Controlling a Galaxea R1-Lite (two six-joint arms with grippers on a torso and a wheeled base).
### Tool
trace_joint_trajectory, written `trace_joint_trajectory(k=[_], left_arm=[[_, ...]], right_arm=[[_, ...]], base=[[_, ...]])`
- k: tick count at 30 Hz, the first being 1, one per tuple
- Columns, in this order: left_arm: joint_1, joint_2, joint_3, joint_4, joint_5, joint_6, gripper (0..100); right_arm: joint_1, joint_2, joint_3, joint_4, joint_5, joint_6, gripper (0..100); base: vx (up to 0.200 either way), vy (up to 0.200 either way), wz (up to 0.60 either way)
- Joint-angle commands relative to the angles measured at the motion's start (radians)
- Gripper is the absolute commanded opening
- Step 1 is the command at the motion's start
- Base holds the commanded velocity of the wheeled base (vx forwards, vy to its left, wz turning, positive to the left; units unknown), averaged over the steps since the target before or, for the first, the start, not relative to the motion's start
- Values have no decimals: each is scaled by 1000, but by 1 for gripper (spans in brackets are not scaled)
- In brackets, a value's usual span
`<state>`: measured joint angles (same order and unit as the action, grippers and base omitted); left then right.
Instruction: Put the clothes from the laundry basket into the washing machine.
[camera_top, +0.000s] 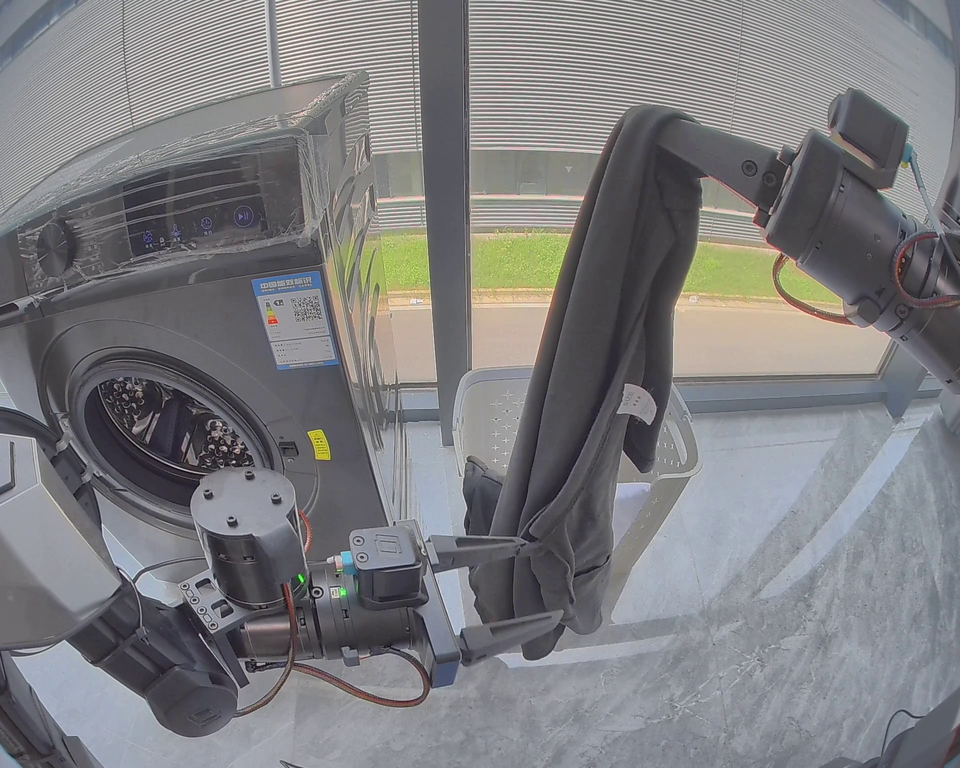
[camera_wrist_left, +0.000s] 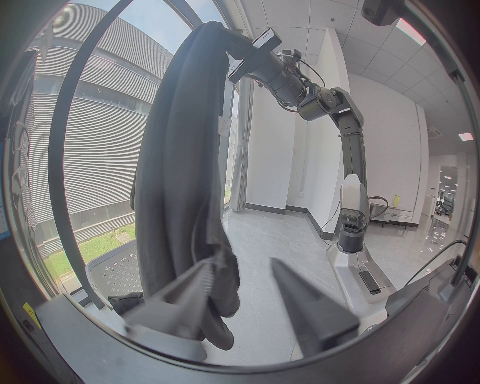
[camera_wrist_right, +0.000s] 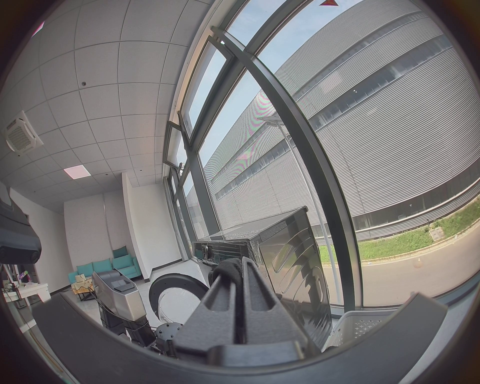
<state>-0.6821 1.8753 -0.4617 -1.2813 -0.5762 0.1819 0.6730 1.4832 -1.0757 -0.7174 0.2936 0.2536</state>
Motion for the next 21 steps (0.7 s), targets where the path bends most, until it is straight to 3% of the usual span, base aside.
trace_joint_trajectory(k=[1,11,21], left_arm=[[4,-1,5,-1,2,1,100],[16,-7,-8,-1,15,1,100],[95,-22,-2,-55,15,1,100]], right_arm=[[0,3,-7,0,1,-1,0],[-12,2,-9,0,1,1,0],[-46,-1,-26,0,-1,-1,0]], base=[[0,0,0],[0,0,0],[0,0,0]])
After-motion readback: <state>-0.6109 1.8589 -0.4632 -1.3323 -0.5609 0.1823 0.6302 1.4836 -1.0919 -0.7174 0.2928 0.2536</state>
